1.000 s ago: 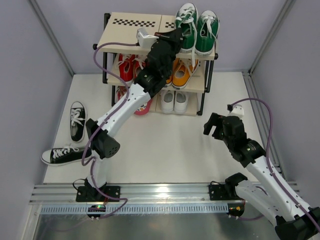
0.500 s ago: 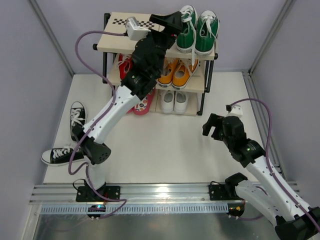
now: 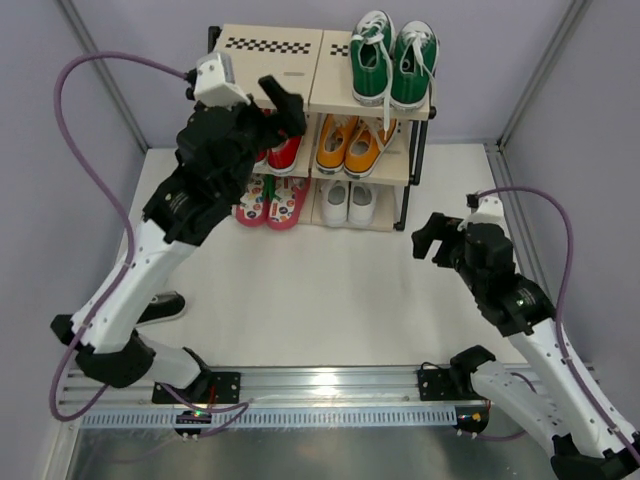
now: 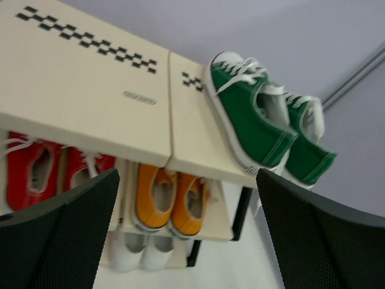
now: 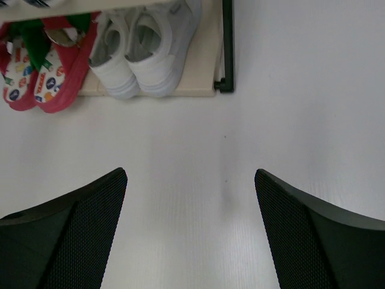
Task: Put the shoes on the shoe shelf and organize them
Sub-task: Place the shoe at the shoe shelf, then adjust the shoe at the shoe shelf.
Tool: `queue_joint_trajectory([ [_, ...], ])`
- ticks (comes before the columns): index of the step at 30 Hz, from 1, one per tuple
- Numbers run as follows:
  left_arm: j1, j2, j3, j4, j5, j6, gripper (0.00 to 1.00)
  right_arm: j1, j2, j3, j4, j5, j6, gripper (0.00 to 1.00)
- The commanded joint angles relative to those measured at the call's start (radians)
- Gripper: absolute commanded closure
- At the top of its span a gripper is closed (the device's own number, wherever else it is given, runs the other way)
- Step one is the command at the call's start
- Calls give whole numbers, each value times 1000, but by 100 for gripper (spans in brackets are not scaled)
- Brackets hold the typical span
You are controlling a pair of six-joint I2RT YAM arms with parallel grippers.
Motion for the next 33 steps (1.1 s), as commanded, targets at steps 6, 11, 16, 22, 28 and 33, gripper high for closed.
queue_joint_trajectory([
  [6,4,-457,-520,-310,-215,74,1,2,-91,341,31,53,-215,9],
  [11,4,-568,-649,-404,-176,55,1,2,16,537,117,-56,-270,9],
  [16,4,-567,-744,-434,-111,32,1,3,261,776,6,-23,-313,9],
  [22,4,-574,-871,-428,-31,-45,1,2,442,971,17,40,-386,9],
  [28,4,-579,-956,-393,5,-92,1,3,543,1023,66,13,-429,9],
  [33,4,-564,-965,-396,15,-108,1,3,573,1031,112,-12,-420,9],
])
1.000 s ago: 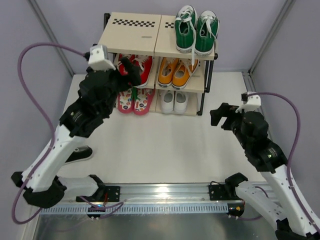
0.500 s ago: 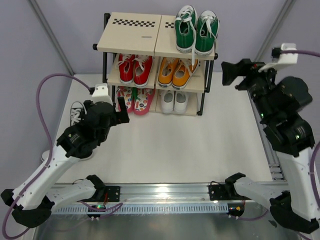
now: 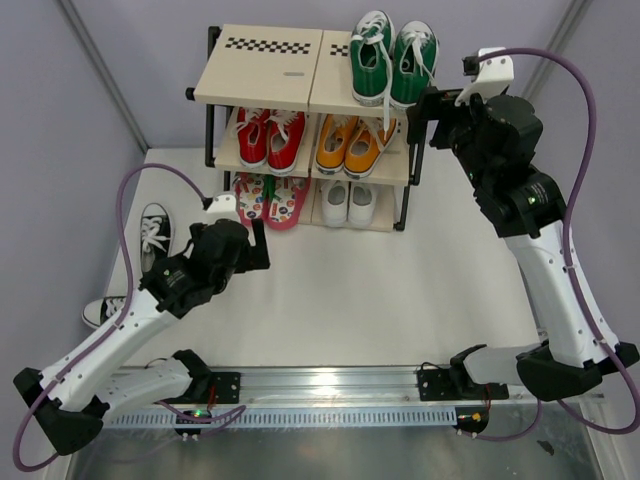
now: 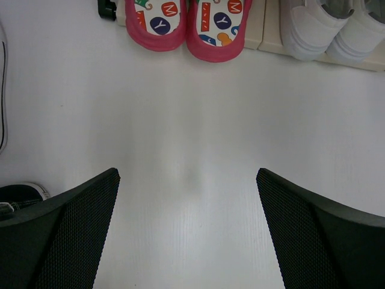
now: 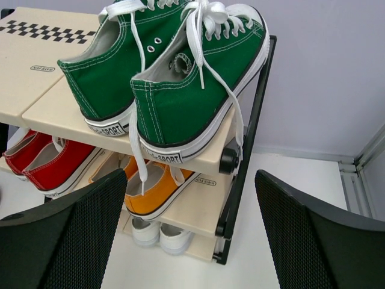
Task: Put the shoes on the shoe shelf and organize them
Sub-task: Adjust the shoe at the shoe shelf.
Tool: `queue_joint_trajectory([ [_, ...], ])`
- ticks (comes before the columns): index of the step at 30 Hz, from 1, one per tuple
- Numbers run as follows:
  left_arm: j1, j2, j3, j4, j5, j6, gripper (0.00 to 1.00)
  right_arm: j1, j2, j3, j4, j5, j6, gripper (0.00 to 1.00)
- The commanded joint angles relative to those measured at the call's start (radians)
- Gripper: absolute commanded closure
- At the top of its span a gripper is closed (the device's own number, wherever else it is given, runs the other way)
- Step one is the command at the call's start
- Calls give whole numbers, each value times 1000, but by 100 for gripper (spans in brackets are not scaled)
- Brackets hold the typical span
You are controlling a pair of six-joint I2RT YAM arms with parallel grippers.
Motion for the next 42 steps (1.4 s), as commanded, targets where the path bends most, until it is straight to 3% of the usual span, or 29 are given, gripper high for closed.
queue_joint_trajectory([
  [1,1,2,-2,24,16,-24,1,2,-5,53,77,-2,-25,9],
  [13,1,13,-18,43,12,4,1,2,99,145,121,38,37,10],
  [24,1,-6,-22,32,4,24,1,3,195,223,68,58,23,17],
  [30,2,-1,-25,28,-1,24,1,2,213,224,71,81,5,32],
  [37,2,-3,-17,23,-8,27,1,3,230,249,58,95,-17,61],
  [42,2,0,-14,26,-7,27,1,3,216,249,64,117,-34,65],
])
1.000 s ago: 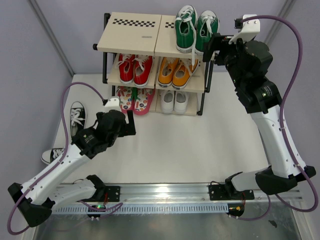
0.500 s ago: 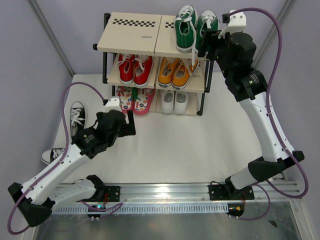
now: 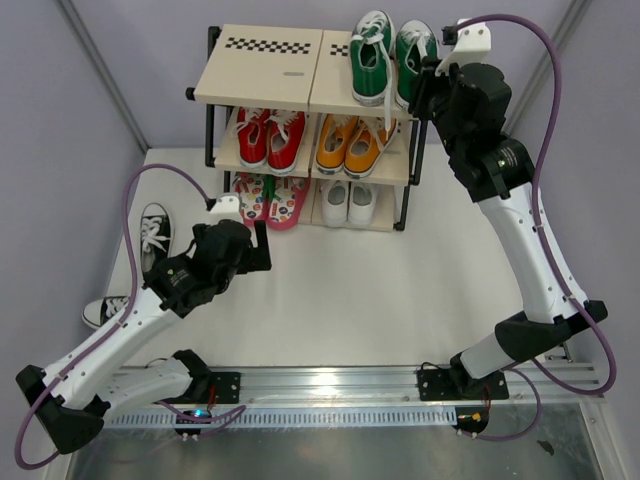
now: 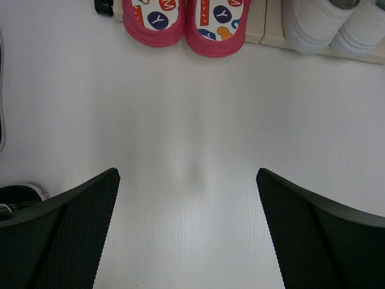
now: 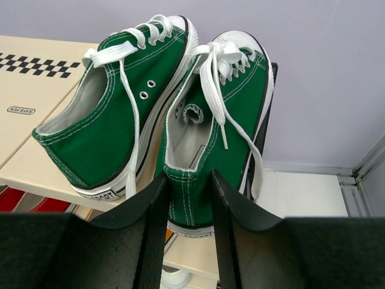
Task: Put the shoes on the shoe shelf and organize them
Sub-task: Adjust the shoe at the shoe shelf.
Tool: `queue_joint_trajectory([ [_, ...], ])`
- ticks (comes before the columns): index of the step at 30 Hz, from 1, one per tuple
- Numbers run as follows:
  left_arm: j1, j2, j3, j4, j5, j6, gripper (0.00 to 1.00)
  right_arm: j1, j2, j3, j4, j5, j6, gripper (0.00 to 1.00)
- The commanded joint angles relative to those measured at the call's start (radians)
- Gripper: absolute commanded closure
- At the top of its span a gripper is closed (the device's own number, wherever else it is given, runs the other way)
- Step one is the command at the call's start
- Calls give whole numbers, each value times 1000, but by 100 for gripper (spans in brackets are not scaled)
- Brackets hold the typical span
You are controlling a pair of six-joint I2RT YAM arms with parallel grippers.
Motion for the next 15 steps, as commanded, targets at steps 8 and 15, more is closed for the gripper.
queue_joint_trajectory([
  [8,1,2,15,8,-15,17,1,-3,5,38,17,-96,43,65],
  [15,1,-2,21,6,-15,19,1,17,25,73,27,-122,71,61],
])
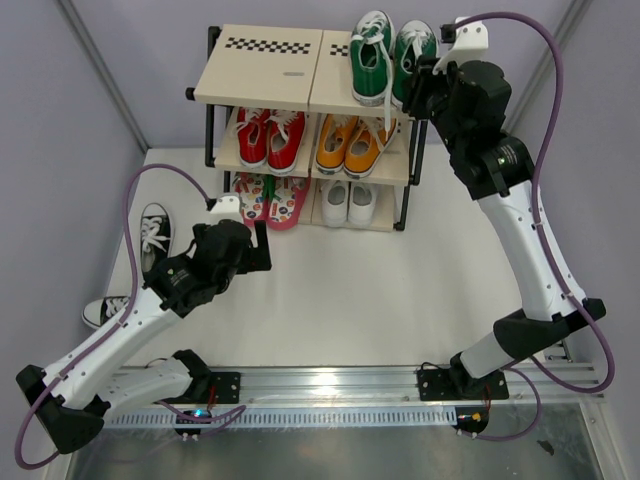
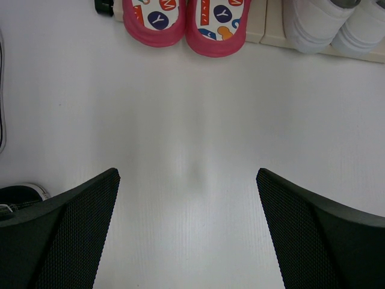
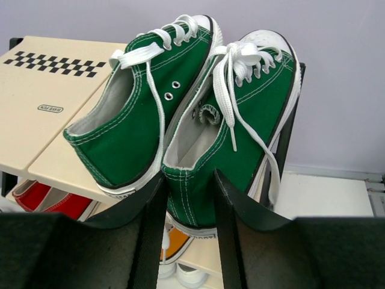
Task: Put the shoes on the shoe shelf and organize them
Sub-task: Adjust the shoe at the shoe shelf.
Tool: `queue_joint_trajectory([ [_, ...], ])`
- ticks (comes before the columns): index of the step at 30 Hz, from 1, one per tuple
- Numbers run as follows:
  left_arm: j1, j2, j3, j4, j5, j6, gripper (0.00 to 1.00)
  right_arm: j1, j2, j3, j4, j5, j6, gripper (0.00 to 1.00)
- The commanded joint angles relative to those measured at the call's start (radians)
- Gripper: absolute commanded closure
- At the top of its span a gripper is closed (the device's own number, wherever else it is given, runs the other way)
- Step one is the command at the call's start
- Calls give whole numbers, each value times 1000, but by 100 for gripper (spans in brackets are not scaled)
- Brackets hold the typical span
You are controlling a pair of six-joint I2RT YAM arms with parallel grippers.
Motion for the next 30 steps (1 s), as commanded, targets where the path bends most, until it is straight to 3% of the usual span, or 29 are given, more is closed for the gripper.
queue_joint_trajectory([
  [1,1,-4,23,5,-13,17,1,17,26,66,28,-33,32,59],
  [10,2,3,52,-3,-7,34,1,17,11,125,-57,39,17,31],
  [19,2,36,58,20,26,24,1,19,-54,189,-95,33,-69,14],
  [25,2,59,63,31,36,13,1,43,36,289,-66,-87,-100,13],
  [28,2,59,61,37,46,-2,1,113,115,339,-60,-30,-181,13],
  [30,2,55,58,28,42,-13,1,184,148,358,-52,95,-265,13],
])
